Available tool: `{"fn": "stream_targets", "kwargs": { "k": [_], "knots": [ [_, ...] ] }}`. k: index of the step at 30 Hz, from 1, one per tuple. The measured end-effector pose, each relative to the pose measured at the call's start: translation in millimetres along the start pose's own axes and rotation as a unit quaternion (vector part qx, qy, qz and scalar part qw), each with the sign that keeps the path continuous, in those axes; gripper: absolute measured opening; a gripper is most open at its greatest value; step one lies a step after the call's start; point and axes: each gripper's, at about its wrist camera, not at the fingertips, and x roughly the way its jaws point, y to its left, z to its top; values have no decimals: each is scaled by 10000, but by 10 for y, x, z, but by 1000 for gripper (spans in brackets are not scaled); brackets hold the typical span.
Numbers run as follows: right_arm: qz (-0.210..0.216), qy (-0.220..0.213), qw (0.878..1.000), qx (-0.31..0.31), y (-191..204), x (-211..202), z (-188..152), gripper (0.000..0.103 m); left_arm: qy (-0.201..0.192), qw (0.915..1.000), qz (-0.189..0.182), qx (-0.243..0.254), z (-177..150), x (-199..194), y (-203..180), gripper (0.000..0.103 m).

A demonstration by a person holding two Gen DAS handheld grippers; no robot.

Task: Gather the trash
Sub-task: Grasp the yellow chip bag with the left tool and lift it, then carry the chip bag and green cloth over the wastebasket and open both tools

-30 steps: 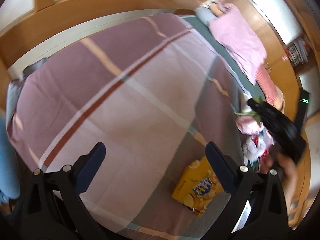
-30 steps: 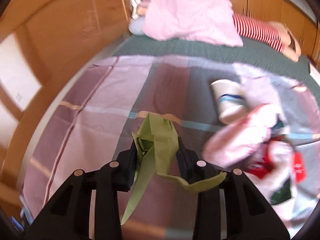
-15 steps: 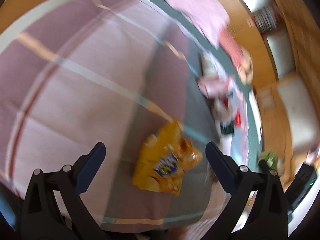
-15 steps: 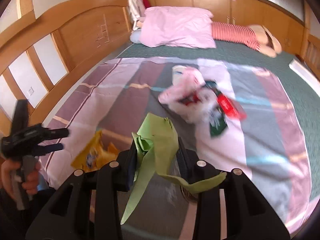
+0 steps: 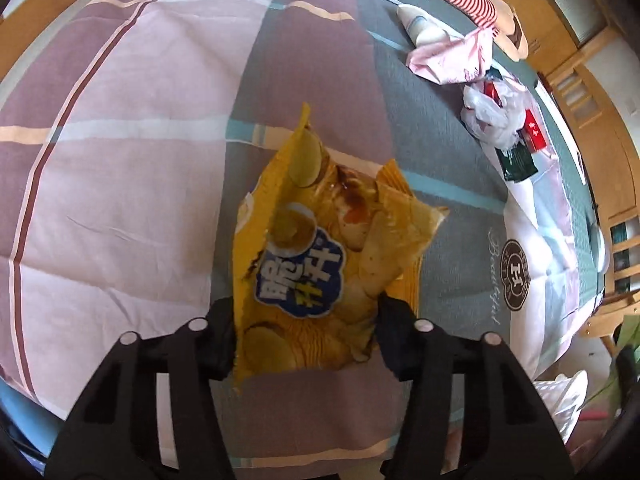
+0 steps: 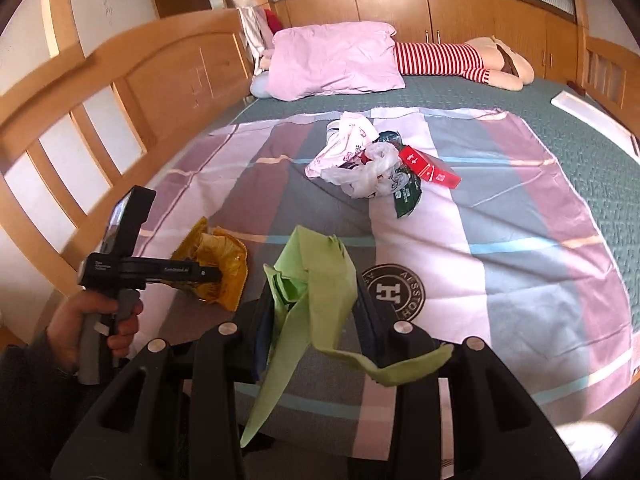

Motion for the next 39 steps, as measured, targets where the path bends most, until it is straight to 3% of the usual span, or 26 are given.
{"fn": "stream_targets", "kwargs": {
  "k": [10, 13, 17, 19, 20, 23, 26, 33, 39],
  "knots": [
    [-48, 192, 9998, -8, 96, 219, -57, 37, -1114, 9937, -68, 41, -33, -445, -32, 52],
    [-25, 204, 9998, -25, 143, 256, -67, 37, -1558, 9877, -62, -85, -56, -629, 11, 52],
    [44, 138, 9999, -69, 209, 176, -44, 37, -2558, 9650, -282, -501, -168, -1064, 196, 52],
    [55, -32, 9999, -147, 220, 28, -13, 37, -2900, 9551, 20, -601, -313, -1305, 224, 52],
    [60, -133, 9997, -194, 216, -49, -4, 37, -3107, 9475, 370, -665, -465, -1519, 214, 52],
    [-3, -347, 9990, -287, 165, -272, -32, 37, -3436, 9336, 401, -938, -902, -1889, 201, 52],
    [38, -426, 9989, -185, 88, -440, -71, 37, -3319, 9400, -77, -781, -1251, -1979, 31, 52],
    [-89, -729, 9971, -198, -165, -1070, -298, 37, -2994, 9537, -261, -123, -1710, -1936, -512, 52],
    [-508, -669, 9965, 1, -619, -1559, -636, 37, -3126, 9467, -500, 600, -2165, -1956, -1066, 53]
  ]
}}
